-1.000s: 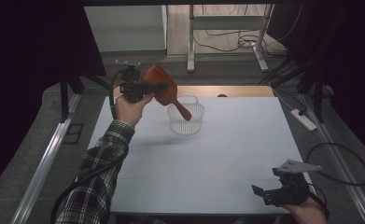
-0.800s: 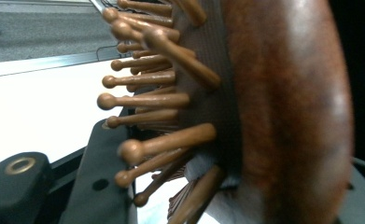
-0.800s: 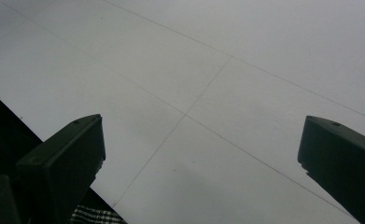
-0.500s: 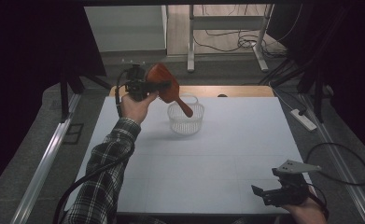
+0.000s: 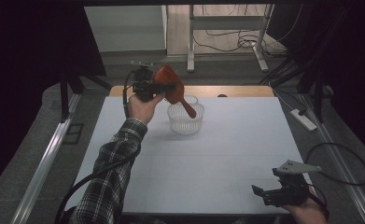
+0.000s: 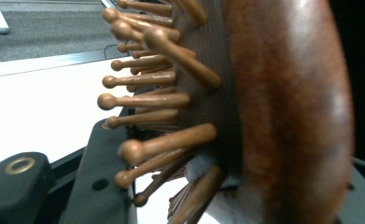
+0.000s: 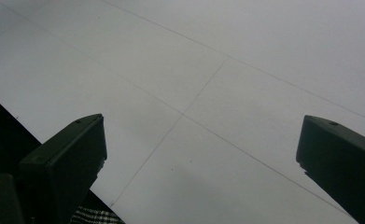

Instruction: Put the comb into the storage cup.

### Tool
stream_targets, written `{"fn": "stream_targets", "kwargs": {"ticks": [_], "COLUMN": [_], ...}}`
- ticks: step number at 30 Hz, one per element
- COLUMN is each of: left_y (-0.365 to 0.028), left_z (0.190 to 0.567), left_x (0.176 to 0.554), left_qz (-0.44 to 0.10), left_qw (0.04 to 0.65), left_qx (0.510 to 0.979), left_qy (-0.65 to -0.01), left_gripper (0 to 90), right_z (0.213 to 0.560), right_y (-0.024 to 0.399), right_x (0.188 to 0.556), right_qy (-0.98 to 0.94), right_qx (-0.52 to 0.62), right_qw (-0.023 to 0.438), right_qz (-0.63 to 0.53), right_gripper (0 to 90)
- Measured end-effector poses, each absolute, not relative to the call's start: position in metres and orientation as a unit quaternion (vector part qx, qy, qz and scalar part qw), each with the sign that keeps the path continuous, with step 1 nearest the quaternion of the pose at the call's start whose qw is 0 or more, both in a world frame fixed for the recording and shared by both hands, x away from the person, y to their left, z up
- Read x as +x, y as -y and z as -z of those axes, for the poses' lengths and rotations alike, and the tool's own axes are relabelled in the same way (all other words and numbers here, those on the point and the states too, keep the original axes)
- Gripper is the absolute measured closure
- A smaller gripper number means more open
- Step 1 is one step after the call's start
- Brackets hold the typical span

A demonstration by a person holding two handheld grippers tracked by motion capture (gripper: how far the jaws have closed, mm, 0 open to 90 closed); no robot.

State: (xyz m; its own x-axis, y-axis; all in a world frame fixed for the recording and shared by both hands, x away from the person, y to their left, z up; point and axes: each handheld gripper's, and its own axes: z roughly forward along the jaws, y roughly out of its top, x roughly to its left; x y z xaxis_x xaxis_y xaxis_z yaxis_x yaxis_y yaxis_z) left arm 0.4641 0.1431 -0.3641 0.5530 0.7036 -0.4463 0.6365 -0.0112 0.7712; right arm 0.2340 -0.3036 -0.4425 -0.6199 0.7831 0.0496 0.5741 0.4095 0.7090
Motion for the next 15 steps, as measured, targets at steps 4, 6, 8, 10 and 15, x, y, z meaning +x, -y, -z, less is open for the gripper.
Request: {"fn": "stream_targets", "kwargs": {"ticks": [4, 6, 8, 10, 15], "left_y": [-0.140, -0.138, -0.136, -0.135, -0.131], "left_z": [0.368, 0.370, 0.372, 0.375, 0.380], "left_x": [0.466, 0.466, 0.467, 0.468, 0.470], "left_qz": [-0.034, -0.032, -0.033, -0.031, -0.028], "left_qw": [0.521, 0.521, 0.519, 0.518, 0.516], "left_qx": [0.709, 0.707, 0.708, 0.708, 0.707], "left_qy": [-0.474, -0.476, -0.478, -0.479, -0.482], "left_gripper": [55.8, 55.8, 55.9, 55.8, 55.8], "right_z": [0.443, 0.443, 0.443, 0.443, 0.443], "right_y": [0.303, 0.304, 0.304, 0.304, 0.304], "right_x": [0.234, 0.234, 0.234, 0.234, 0.234], "right_qy": [-0.828, -0.827, -0.826, -0.826, -0.827], "right_qx": [0.410, 0.412, 0.412, 0.412, 0.412], "right_qw": [0.146, 0.147, 0.146, 0.147, 0.147], "right_qz": [-0.354, -0.354, -0.354, -0.355, -0.354], "right_gripper": [2.2, 2.3, 2.3, 2.4, 2.8]}}
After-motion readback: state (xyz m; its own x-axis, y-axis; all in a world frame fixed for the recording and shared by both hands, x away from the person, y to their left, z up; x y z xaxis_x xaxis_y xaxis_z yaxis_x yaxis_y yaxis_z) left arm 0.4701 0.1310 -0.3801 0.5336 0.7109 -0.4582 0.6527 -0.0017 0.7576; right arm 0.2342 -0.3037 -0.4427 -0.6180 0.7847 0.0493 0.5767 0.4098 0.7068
